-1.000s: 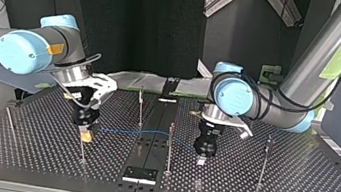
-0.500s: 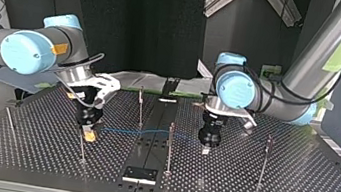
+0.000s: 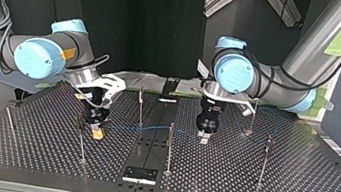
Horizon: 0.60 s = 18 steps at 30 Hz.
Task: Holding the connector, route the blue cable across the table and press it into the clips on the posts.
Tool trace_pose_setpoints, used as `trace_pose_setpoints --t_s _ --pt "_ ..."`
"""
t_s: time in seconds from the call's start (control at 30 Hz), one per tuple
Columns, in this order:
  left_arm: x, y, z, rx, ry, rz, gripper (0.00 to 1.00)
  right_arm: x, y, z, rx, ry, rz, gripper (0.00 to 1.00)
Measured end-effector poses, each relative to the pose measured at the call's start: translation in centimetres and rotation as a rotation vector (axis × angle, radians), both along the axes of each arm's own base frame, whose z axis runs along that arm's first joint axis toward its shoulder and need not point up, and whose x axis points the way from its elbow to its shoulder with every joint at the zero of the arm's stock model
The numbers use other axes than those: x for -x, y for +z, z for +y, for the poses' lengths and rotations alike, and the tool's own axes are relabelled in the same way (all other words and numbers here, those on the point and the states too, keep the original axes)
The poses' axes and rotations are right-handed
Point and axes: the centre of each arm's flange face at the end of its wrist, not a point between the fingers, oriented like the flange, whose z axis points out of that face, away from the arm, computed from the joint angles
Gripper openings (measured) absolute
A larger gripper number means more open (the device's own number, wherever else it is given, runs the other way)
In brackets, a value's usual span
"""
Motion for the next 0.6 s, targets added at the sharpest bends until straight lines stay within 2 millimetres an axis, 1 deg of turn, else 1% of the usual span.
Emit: trace_pose_setpoints --t_s 0.17,0.3,0.6 --pt "1.1 0.1 -0.9 -0.020 -0.019 0.025 1.00 0.0 -0.1 0.0 -0.001 0.001 0.001 0.00" --pt "2.2 0.7 -1.6 -0.025 -0.037 0.027 1.00 0.0 -0.1 0.0 -0.003 0.000 0.001 0.00" --pt "5.5 1.8 -2.5 -0.020 -0.064 0.009 1.00 0.3 -0.2 -0.4 -0.006 -0.008 -0.002 0.00"
